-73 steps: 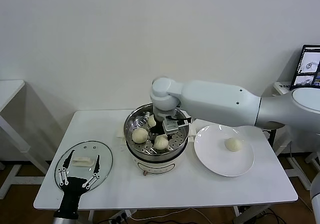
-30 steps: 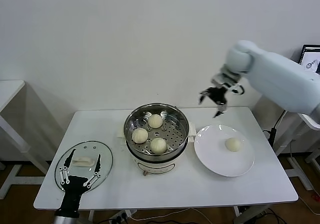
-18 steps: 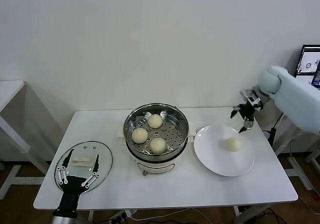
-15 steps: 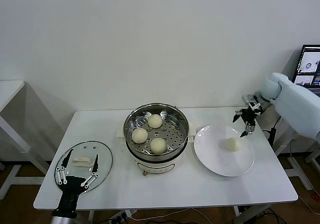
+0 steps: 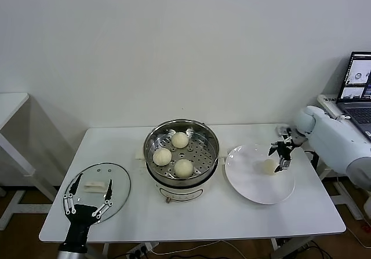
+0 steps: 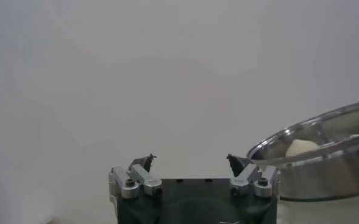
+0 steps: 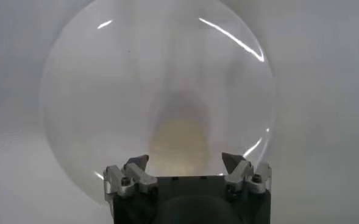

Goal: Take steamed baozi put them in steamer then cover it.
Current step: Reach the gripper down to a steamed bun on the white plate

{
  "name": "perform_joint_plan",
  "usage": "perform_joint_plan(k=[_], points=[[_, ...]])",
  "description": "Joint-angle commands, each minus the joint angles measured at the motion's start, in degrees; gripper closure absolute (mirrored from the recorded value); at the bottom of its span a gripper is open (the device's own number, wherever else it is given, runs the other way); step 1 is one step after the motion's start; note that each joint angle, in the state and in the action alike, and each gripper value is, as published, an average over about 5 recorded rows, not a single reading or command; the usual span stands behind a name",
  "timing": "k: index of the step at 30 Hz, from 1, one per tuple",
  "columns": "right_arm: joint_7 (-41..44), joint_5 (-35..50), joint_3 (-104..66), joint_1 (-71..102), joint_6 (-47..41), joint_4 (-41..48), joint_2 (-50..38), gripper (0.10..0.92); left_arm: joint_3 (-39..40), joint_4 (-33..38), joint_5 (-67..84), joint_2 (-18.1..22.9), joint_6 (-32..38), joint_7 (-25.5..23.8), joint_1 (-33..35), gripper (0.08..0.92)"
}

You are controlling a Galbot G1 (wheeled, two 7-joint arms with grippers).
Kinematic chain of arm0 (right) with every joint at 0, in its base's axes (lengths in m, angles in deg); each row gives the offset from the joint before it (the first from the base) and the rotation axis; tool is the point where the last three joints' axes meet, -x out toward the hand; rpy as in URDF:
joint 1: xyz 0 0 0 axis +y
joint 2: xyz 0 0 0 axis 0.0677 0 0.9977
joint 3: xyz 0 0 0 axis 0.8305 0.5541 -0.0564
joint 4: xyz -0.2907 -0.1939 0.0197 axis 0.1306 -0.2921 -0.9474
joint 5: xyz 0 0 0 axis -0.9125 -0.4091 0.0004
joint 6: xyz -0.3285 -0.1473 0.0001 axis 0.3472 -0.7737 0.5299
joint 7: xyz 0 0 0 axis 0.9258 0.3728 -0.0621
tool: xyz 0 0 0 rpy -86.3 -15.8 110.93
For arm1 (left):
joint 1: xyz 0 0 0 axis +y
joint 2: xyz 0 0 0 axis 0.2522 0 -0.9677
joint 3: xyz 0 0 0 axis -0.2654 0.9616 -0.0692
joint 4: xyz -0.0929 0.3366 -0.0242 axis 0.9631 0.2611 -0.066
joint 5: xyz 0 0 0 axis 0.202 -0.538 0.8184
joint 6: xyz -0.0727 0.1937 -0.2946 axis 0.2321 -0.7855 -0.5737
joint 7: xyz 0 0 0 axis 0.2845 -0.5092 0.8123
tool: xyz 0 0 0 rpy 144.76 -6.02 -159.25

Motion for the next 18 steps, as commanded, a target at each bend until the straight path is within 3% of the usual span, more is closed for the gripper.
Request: perform_joint_plan(k=[1,6,14,18], points=[[-1.31,-1.92,-2.05,2.43,-0.27,2.97,2.21,0.203,-0.14,-0.18,0.00,0.03,0.07,-0.03,0.04,0.177],[-1.35,-2.51,-2.34,2.25,-0.21,2.89,2.45,0.208,-0.10,-0.13,0.01,0.10,0.02,-0.03,0.00,0.177],[2.07,-0.04,3.68,-3.88,-1.08,-2.94,-0.76,0.351,-0.04,-0.19,0.01,0.00,-0.09,-0.01,-0.18,0.177],[7.54,4.26,8.66,-11.66,-2.28,-7.90,-2.23,0.372,0.33,-0.21,0.00,-0.02,-0.32,-0.03,-0.58,0.177]])
